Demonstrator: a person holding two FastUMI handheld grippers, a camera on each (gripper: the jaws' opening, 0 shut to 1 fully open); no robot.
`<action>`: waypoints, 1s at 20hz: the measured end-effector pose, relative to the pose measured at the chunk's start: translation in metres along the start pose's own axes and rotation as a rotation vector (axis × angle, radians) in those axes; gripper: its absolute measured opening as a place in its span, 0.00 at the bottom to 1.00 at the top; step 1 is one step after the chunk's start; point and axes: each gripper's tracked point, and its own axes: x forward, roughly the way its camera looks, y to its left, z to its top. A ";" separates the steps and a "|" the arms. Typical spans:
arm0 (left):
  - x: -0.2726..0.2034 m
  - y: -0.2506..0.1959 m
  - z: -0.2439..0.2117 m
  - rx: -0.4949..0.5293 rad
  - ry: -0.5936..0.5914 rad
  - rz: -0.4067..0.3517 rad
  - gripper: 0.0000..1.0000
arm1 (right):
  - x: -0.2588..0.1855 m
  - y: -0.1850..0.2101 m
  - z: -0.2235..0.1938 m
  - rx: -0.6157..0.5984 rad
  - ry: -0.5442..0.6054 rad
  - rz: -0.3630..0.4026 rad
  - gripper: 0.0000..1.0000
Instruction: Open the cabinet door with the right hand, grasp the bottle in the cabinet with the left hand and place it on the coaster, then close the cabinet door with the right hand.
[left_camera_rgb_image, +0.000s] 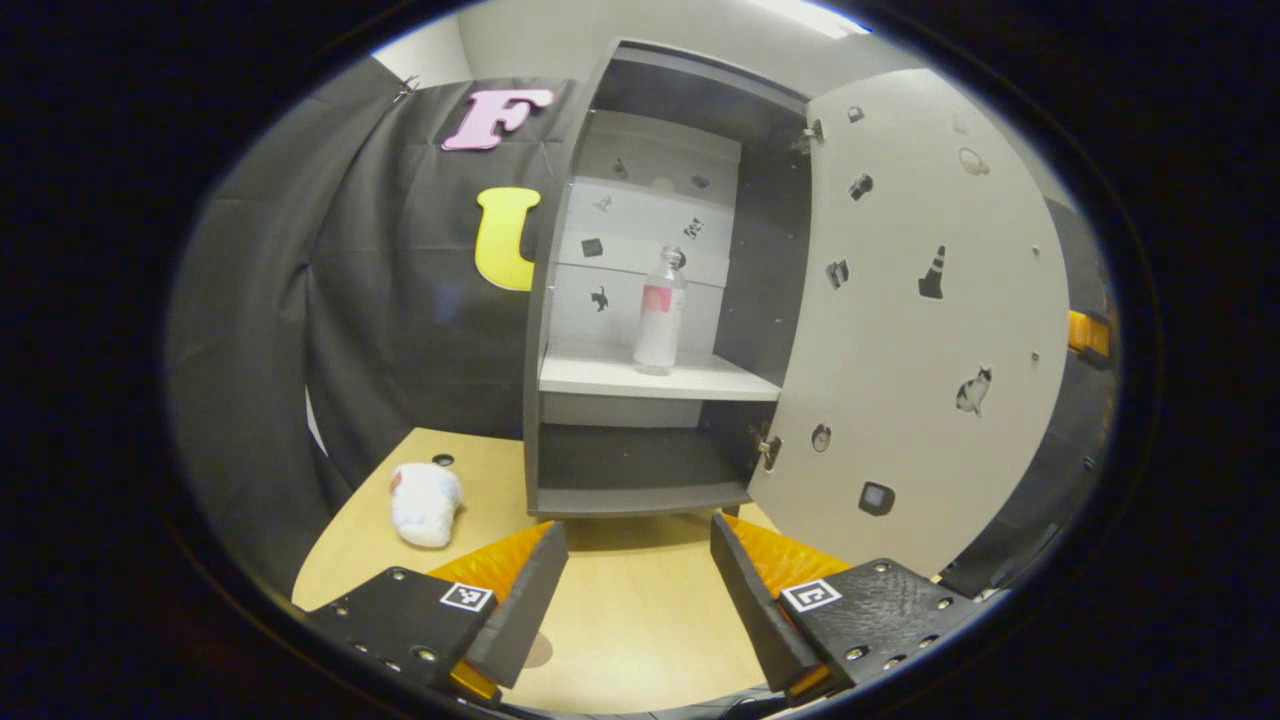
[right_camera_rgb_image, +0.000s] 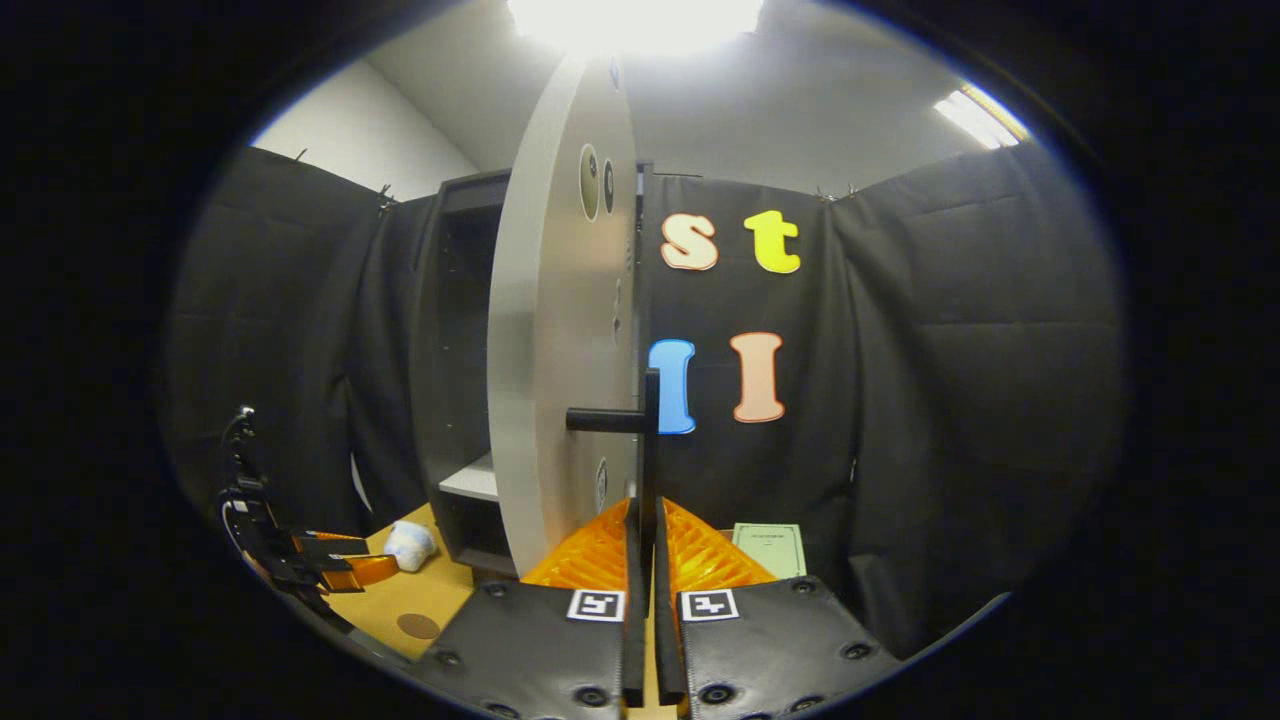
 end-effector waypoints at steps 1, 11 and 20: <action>0.001 -0.001 -0.002 -0.007 0.003 -0.004 0.87 | 0.002 -0.004 -0.002 0.023 0.010 0.019 0.00; 0.031 0.004 0.014 0.016 0.009 -0.039 0.89 | -0.035 -0.028 -0.022 -0.032 0.095 -0.033 0.11; 0.072 0.010 0.091 0.044 -0.109 -0.052 0.89 | -0.052 -0.103 0.000 0.112 0.038 -0.252 0.07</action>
